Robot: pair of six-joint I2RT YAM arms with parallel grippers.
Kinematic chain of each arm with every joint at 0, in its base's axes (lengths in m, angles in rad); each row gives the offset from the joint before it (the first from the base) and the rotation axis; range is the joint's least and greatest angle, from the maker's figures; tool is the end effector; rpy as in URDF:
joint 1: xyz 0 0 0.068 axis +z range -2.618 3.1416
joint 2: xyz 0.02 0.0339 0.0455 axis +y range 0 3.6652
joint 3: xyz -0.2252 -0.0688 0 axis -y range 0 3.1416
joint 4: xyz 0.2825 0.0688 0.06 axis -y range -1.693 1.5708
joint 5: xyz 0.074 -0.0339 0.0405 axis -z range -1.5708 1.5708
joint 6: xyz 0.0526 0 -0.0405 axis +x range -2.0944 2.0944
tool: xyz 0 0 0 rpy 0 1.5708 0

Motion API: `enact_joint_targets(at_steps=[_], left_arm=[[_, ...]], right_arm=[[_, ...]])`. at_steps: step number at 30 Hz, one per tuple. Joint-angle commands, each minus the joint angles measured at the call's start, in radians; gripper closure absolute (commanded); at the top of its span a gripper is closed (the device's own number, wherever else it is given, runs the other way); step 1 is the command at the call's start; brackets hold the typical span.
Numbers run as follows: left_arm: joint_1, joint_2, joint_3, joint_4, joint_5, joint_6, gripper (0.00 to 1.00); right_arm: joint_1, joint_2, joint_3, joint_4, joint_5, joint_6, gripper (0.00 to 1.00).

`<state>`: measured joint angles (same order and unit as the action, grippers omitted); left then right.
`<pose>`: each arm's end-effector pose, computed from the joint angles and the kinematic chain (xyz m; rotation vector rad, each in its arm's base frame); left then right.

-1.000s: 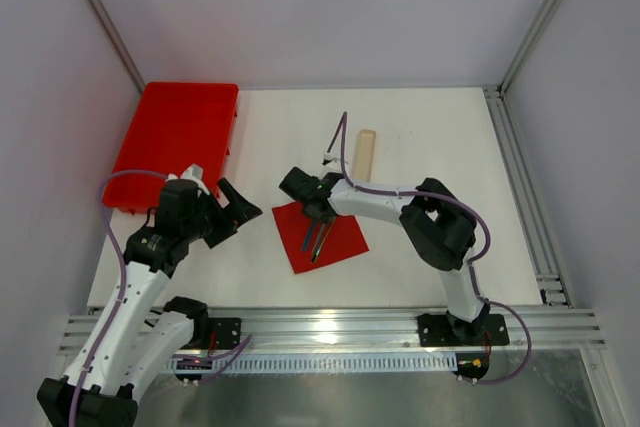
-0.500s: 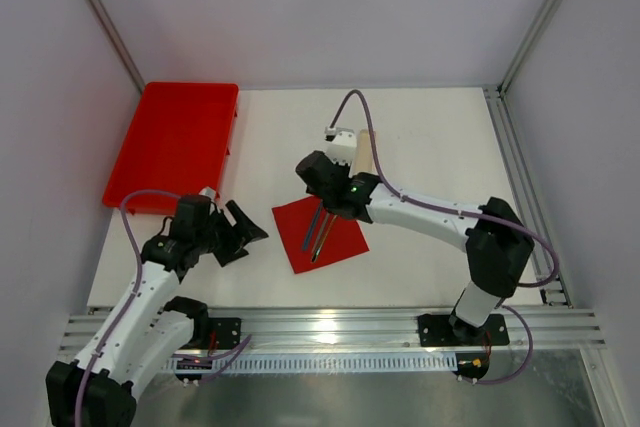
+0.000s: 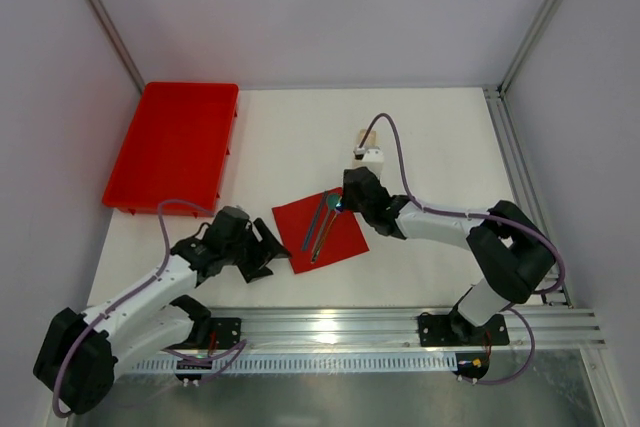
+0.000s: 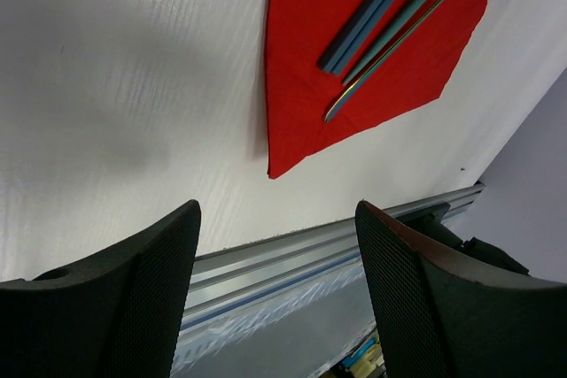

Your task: Place the utensils on the paper napkin and roll it up

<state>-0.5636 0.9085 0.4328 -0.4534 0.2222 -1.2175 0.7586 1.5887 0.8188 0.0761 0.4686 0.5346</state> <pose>0.1926 -0.1354 0.1147 -0.7904 2.6498 -0.9078 0.2788 0.2315 0.1078 -0.0012 2.1849 0.1998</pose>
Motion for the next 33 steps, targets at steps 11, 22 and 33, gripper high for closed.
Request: enact_joint_targets(at_steps=[11, 22, 33], left_arm=[[-0.113, 0.201, 0.023, 0.187, -0.046, -0.146, 0.31], [-0.113, -0.014, -0.025, 0.067, -0.153, -0.123, 0.3], [-0.113, -0.19, 0.053, -0.071, -0.213, 0.039, 0.29]], right_arm=[[0.015, -0.039, 0.002, 0.209, -0.246, -0.073, 0.54], [0.131, 0.073, 0.286, -0.337, -0.019, 0.208, 0.65], [0.162, 0.1, 0.318, -0.564, 0.093, 0.442, 0.72]])
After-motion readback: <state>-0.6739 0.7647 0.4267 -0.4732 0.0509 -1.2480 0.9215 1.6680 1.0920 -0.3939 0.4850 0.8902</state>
